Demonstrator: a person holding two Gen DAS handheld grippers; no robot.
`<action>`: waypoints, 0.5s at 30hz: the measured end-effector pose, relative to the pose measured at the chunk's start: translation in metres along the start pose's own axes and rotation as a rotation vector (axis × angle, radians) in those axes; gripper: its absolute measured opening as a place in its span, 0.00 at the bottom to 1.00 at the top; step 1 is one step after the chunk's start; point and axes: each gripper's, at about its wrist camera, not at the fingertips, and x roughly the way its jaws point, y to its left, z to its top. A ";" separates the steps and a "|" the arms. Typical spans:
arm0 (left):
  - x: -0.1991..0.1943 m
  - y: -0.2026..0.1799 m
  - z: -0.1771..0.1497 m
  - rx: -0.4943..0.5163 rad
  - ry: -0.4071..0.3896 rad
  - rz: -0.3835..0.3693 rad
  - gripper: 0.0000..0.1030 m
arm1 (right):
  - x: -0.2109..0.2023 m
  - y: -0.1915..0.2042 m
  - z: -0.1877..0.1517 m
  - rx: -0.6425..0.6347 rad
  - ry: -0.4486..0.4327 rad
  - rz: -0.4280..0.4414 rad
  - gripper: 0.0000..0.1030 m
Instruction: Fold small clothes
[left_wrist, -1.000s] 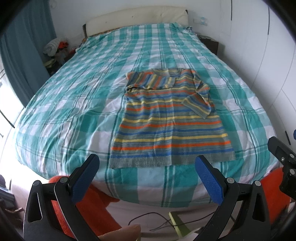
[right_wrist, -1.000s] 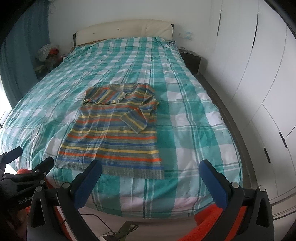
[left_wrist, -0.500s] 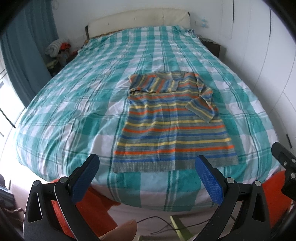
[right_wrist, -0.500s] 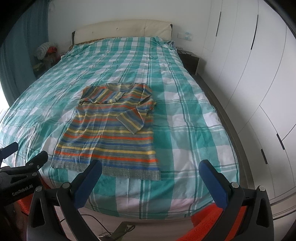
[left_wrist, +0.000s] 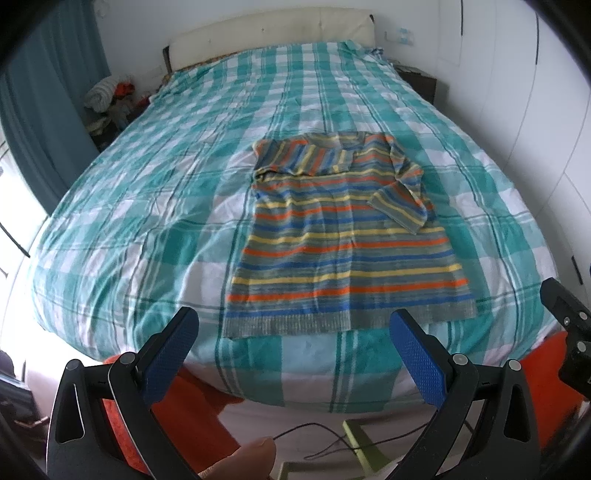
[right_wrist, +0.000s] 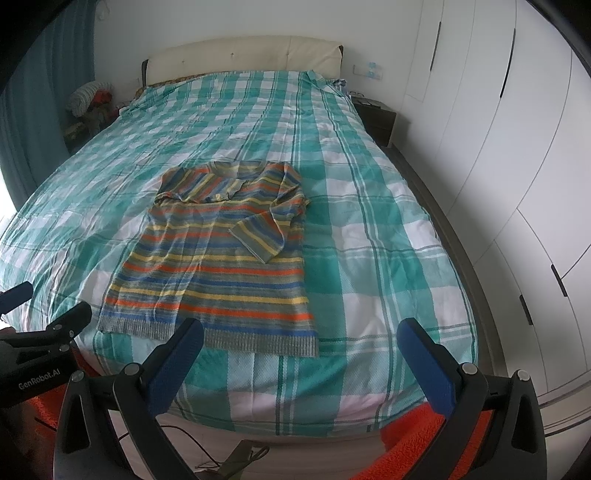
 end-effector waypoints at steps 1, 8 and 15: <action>0.000 -0.002 0.000 0.007 -0.001 0.007 1.00 | 0.000 0.001 0.000 0.000 0.000 0.001 1.00; 0.003 -0.006 0.000 0.001 0.003 -0.002 1.00 | -0.002 0.002 -0.003 0.012 -0.038 0.047 1.00; 0.015 0.000 0.001 -0.022 0.010 0.002 1.00 | -0.019 -0.002 0.003 0.040 -0.184 0.133 1.00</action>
